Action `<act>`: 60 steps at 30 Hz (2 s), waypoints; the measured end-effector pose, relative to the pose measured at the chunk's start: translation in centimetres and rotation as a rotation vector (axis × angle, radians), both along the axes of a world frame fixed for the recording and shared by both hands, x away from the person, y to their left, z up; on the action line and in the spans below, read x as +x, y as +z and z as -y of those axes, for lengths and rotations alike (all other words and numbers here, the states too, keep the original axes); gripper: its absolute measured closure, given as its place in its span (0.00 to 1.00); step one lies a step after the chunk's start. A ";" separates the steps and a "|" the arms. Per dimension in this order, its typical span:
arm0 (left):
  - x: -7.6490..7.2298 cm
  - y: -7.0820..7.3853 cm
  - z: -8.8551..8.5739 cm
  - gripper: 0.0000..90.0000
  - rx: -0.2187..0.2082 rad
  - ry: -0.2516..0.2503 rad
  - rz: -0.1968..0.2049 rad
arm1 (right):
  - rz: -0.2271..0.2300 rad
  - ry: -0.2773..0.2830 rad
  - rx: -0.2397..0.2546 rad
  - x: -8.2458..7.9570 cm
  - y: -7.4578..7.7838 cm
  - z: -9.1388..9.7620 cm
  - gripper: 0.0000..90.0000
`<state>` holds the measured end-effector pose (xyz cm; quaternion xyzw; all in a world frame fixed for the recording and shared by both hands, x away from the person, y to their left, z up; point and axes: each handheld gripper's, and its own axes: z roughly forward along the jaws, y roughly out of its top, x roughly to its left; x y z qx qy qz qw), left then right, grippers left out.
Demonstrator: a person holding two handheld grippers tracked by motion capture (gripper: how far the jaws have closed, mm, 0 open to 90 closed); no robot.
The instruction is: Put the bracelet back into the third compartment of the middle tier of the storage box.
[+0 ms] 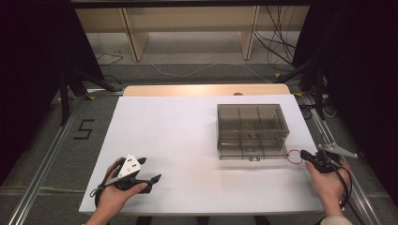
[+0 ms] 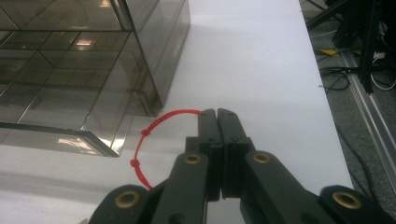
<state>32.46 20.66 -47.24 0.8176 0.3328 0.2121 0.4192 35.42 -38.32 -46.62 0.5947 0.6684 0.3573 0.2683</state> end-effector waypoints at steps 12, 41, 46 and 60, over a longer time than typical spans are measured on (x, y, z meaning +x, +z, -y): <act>0.0 0.0 0.0 0.21 -0.002 0.000 -0.002 | 0.018 -0.009 -0.013 0.2 0.3 0.1 1.00; 0.0 0.0 0.0 0.21 -0.002 0.002 -0.001 | 0.070 -0.031 -0.021 0.4 1.5 0.3 1.00; 0.0 0.0 0.0 0.21 -0.002 0.002 -0.001 | 0.082 -0.032 -0.024 0.4 1.8 0.3 1.00; 0.0 0.0 0.0 0.21 -0.002 0.003 -0.002 | 0.112 -0.024 -0.024 0.4 2.7 -0.1 1.00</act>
